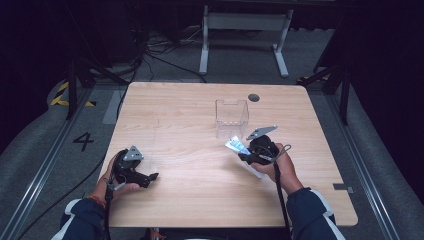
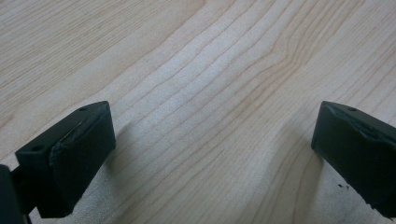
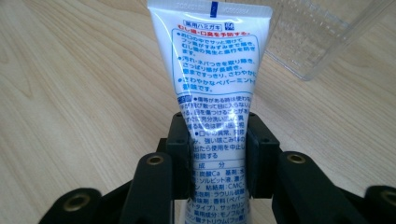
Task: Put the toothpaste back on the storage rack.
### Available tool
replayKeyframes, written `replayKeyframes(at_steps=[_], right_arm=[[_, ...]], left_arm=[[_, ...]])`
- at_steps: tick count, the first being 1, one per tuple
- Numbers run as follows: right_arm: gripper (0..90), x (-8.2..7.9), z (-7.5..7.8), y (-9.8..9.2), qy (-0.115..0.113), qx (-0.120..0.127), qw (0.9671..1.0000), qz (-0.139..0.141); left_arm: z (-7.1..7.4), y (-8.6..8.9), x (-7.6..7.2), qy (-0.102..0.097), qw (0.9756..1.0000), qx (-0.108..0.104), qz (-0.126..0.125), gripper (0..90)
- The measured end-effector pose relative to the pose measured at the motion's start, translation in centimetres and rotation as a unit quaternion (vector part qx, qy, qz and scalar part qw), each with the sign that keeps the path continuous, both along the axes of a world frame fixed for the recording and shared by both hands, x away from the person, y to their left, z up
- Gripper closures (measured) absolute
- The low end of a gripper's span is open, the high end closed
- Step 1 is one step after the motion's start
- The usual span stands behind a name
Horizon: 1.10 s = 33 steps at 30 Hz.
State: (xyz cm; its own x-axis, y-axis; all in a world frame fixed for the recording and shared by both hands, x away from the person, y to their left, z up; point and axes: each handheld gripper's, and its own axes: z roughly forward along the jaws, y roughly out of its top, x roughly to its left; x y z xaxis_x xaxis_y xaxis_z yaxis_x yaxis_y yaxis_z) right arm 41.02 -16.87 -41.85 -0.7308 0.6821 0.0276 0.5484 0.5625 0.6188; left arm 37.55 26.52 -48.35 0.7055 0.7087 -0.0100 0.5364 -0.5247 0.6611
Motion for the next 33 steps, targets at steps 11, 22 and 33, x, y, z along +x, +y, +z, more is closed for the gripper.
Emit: replayKeyframes(at_steps=[11, 22, 33], right_arm=[[69.1, -0.6, 1.4, -0.9, -0.027, 0.027, 0.9992, 0.012], [69.1, -0.7, 3.9, -1.8, -0.067, 0.056, 0.9961, 0.015], [69.2, 0.2, 6.0, -1.8, -0.097, 0.066, 0.9929, 0.018]], left_arm=[[0.0, 0.0, 0.0, 0.0, 1.0, 0.0, 0.0, 0.1], [0.0, 0.0, 0.0, 0.001, 1.0, 0.0, 0.0, 0.1], [0.0, 0.0, 0.0, 0.0, 1.0, 0.0, 0.0, 0.1]])
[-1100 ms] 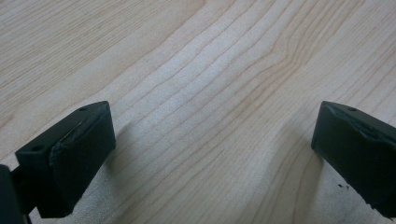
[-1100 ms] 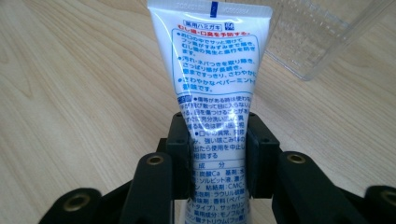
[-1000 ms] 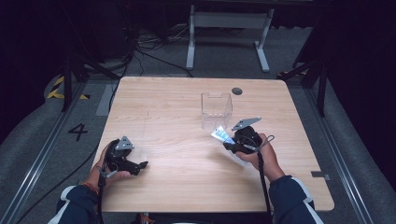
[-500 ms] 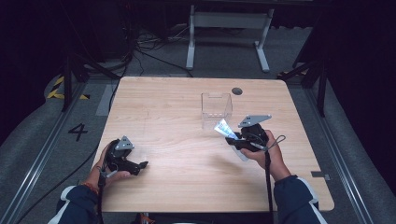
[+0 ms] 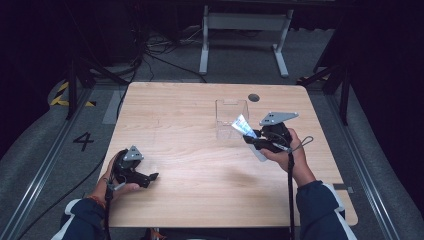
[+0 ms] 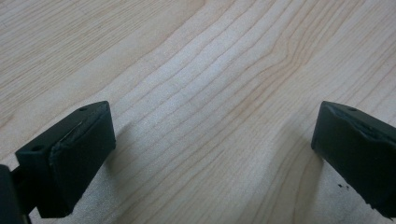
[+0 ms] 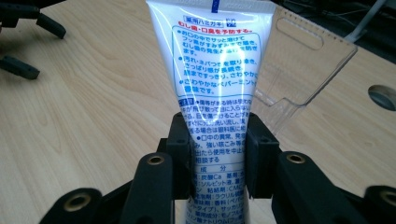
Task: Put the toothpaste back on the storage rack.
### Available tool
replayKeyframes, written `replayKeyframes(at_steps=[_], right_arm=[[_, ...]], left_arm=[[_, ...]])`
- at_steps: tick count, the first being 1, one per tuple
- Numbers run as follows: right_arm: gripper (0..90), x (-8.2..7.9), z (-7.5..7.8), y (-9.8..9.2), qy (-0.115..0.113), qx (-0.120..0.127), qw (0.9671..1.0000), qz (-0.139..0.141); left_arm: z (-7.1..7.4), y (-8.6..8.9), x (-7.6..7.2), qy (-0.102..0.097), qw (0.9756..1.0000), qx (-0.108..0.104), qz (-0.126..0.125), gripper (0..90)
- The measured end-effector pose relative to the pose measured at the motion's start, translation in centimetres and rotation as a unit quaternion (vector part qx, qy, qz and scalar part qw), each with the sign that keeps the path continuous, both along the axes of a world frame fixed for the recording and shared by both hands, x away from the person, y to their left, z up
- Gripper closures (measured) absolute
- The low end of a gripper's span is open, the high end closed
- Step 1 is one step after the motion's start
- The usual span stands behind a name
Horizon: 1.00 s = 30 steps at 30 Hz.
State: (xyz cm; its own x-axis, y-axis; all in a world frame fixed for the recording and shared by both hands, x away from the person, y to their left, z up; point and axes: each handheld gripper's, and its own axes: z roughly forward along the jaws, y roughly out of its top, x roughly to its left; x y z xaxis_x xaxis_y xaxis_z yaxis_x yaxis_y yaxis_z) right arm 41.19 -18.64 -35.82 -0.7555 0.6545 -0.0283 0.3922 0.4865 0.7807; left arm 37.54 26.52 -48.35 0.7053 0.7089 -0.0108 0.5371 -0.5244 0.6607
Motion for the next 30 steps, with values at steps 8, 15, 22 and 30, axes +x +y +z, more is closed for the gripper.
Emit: replayKeyframes(at_steps=[8, 15, 22, 30], right_arm=[[69.2, 0.9, 1.3, 0.2, -0.015, 0.01, 0.9998, 0.003], [69.2, 2.0, 2.4, 0.3, -0.032, 0.016, 0.9994, -0.002], [69.1, 3.5, 3.5, 0.5, -0.044, 0.021, 0.9988, -0.01], [69.1, 4.9, 4.0, 1.0, -0.054, 0.026, 0.9981, -0.012]], left_arm=[[0.0, 0.0, 0.0, 0.0, 1.0, 0.0, 0.0, 0.1], [0.0, 0.0, 0.0, 0.0, 1.0, 0.0, 0.0, 0.1], [0.0, 0.0, 0.0, 0.0, 1.0, 0.0, 0.0, 0.1], [0.0, 0.0, 0.0, 0.0, 1.0, 0.0, 0.0, 0.1]])
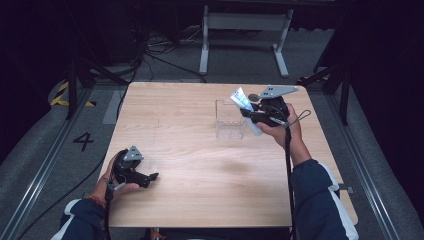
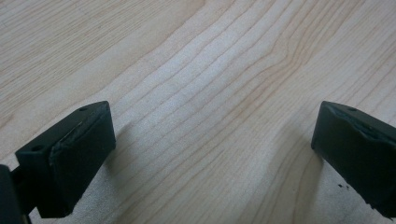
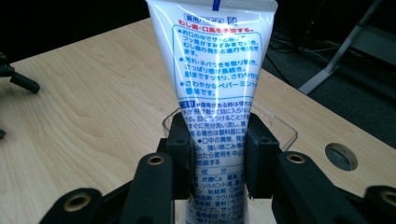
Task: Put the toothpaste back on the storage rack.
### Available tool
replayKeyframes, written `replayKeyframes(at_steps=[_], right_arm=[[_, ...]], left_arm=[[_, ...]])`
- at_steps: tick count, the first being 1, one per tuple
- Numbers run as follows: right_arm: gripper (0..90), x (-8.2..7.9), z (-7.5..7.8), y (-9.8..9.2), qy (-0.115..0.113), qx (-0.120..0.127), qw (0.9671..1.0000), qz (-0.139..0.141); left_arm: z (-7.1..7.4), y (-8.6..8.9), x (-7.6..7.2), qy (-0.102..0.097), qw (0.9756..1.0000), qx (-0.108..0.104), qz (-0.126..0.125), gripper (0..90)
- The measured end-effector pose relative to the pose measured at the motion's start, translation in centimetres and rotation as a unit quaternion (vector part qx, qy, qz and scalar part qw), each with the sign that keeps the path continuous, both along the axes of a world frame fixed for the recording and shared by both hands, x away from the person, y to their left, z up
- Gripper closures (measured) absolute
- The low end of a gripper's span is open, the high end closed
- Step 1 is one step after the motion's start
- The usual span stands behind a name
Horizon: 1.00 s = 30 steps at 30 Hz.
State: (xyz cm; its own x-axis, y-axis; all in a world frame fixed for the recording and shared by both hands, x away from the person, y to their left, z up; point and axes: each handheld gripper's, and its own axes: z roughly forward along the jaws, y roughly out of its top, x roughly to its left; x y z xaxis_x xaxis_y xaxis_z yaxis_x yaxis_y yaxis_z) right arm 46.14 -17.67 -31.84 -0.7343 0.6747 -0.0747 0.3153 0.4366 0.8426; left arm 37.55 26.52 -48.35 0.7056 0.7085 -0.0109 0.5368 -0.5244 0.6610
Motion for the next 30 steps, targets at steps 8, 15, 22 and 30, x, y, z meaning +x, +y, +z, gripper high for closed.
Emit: replayKeyframes(at_steps=[8, 15, 22, 30], right_arm=[[69.1, 1.6, -0.1, 0.5, -0.009, 0.013, 0.9999, -0.003], [69.0, 2.8, -0.2, 1.1, -0.015, 0.019, 0.9997, -0.005], [69.0, 3.7, -0.1, 1.3, -0.022, 0.032, 0.9992, -0.006], [68.9, 4.9, -0.5, 1.5, -0.026, 0.04, 0.9988, -0.012]], left_arm=[[0.0, 0.0, 0.0, 0.0, 1.0, 0.001, 0.0, 0.1], [0.0, 0.0, 0.0, 0.0, 1.0, 0.001, 0.0, 0.1], [0.1, 0.0, 0.0, 0.003, 1.0, 0.001, 0.001, 0.1], [0.1, -0.1, -0.7, -0.002, 0.9999, 0.003, 0.016, 0.6]])
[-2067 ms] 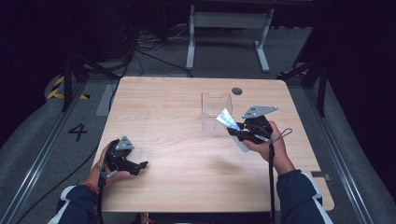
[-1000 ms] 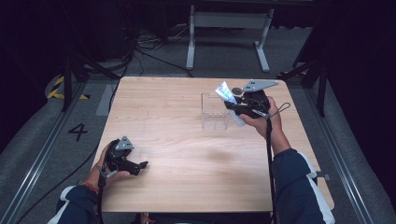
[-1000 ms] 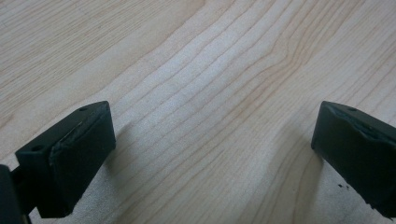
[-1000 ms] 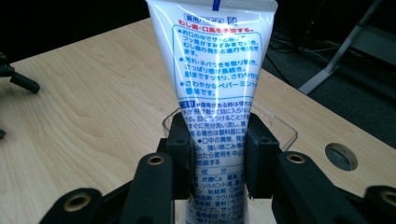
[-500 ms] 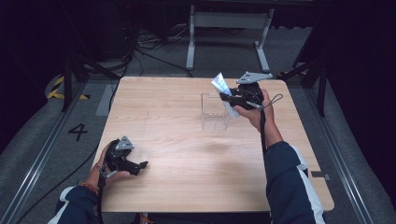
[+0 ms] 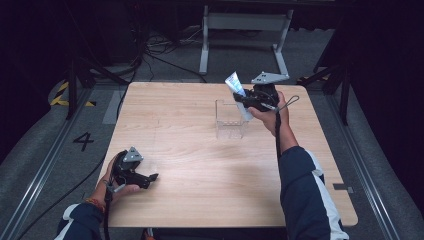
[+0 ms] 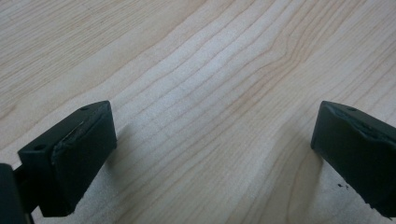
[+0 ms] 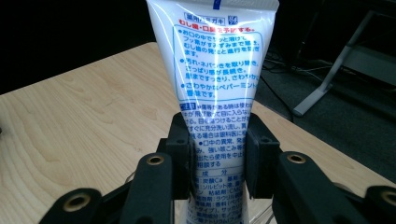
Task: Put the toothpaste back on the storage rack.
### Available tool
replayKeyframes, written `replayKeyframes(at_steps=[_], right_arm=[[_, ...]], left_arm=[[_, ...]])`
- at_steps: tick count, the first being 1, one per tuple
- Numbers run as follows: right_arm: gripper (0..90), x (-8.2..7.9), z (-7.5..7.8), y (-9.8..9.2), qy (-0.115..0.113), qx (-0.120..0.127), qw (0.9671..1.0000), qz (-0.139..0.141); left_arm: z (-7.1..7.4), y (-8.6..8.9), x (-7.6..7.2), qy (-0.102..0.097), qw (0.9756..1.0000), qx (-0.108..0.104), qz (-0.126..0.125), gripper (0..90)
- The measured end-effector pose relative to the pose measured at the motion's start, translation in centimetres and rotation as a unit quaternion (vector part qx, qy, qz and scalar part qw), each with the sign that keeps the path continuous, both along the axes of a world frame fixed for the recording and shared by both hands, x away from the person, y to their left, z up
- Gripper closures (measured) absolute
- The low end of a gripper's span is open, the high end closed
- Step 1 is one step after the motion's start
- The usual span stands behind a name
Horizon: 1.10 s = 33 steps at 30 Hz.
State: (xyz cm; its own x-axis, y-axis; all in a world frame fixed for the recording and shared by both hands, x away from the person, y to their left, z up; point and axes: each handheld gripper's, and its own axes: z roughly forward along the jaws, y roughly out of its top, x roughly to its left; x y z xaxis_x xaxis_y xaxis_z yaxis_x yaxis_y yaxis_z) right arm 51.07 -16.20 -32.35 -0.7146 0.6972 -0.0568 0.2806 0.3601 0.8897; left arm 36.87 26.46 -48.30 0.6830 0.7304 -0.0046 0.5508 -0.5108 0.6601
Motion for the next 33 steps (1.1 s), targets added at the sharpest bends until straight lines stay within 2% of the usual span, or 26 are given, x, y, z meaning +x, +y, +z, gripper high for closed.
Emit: replayKeyframes(at_steps=[7, 10, 19, 33], right_arm=[[68.7, 1.1, -0.2, 0.5, -0.008, 0.005, 0.9999, 0.003], [68.7, 1.5, -0.5, 0.6, -0.006, 0.009, 0.9999, 0.006], [68.5, 2.5, -1.3, 0.5, -0.006, 0.017, 0.9998, 0.006], [67.9, 3.4, -3.6, 0.6, -0.008, 0.022, 0.9997, 0.006]], left_arm=[[0.0, -0.2, -0.6, 0.002, 0.9999, -0.002, 0.012, 0.6], [0.0, -0.2, -0.8, -0.003, 0.9999, -0.001, 0.01, 0.7], [-0.1, -0.1, -1.4, 0.0, 0.9999, -0.003, 0.014, 0.6], [-0.1, -0.1, -1.4, 0.0, 0.9999, -0.004, 0.015, 0.7]])
